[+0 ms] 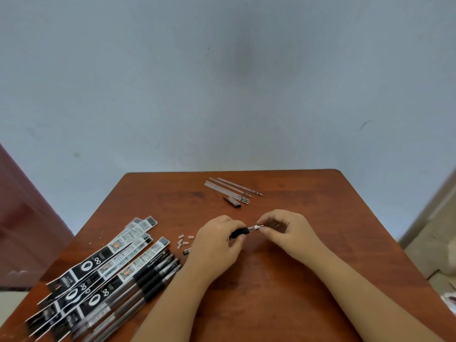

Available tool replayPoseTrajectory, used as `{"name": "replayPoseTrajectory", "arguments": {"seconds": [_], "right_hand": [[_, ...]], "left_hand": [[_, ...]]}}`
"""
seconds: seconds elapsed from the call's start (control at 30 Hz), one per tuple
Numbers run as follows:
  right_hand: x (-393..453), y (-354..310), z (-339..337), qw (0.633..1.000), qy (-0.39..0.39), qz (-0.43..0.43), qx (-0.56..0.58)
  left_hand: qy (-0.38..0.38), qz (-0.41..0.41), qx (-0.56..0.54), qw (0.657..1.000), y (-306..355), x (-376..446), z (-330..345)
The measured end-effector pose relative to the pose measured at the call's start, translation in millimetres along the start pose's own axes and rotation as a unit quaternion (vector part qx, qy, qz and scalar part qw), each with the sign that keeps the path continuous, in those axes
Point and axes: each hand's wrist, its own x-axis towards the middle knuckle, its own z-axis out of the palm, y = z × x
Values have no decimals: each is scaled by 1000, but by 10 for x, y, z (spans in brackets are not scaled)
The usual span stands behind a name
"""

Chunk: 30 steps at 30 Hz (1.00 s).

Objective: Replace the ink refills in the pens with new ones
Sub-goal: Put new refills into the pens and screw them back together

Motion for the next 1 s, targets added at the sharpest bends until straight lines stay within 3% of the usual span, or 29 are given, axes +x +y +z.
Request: {"name": "replayPoseTrajectory", "arguments": {"seconds": [1.0], "right_hand": [[-2,77,-3,994,-16,-81,-78]], "left_hand": [[14,12,-36,999,-22,-6,-15]]}}
